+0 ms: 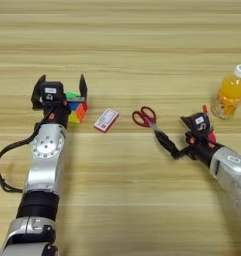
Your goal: Move the objects on the table
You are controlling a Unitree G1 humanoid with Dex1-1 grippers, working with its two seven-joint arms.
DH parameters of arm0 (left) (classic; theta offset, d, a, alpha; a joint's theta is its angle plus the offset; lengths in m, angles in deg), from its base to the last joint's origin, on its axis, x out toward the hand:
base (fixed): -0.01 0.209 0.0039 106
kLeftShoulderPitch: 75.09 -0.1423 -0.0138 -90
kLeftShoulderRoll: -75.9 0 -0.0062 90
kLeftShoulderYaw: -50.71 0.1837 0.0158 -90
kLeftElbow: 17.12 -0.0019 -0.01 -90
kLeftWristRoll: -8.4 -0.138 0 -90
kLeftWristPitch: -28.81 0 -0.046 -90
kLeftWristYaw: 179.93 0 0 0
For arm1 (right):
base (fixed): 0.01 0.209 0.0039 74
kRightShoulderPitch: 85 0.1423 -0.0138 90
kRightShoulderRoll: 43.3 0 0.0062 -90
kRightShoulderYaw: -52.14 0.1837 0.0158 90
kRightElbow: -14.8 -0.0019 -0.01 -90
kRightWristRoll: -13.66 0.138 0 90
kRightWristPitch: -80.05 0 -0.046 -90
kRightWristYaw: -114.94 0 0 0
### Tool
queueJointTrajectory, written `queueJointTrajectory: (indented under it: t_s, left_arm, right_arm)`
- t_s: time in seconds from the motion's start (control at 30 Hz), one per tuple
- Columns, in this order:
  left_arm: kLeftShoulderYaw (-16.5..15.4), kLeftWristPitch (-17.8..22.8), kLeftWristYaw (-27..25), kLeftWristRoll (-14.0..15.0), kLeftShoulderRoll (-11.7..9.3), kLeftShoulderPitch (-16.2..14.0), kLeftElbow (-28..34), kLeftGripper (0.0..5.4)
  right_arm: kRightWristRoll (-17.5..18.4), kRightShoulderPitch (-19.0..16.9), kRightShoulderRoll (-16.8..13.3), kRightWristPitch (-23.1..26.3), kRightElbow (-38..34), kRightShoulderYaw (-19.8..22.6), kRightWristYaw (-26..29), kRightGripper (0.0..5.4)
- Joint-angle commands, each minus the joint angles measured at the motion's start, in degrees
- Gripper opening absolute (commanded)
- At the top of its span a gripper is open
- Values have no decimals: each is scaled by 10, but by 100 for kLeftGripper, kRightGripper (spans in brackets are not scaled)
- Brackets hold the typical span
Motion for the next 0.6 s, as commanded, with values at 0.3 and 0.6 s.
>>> queueJointTrajectory:
  t_s: [0.3,0.6]
  left_arm:
    - [0,5,8,-6,1,-1,2,540]
    - [0,4,10,-5,1,3,-3,540]
  right_arm:
    - [33,-31,-7,67,-18,-12,25,536]
    - [91,-42,-8,143,-72,-16,51,536]
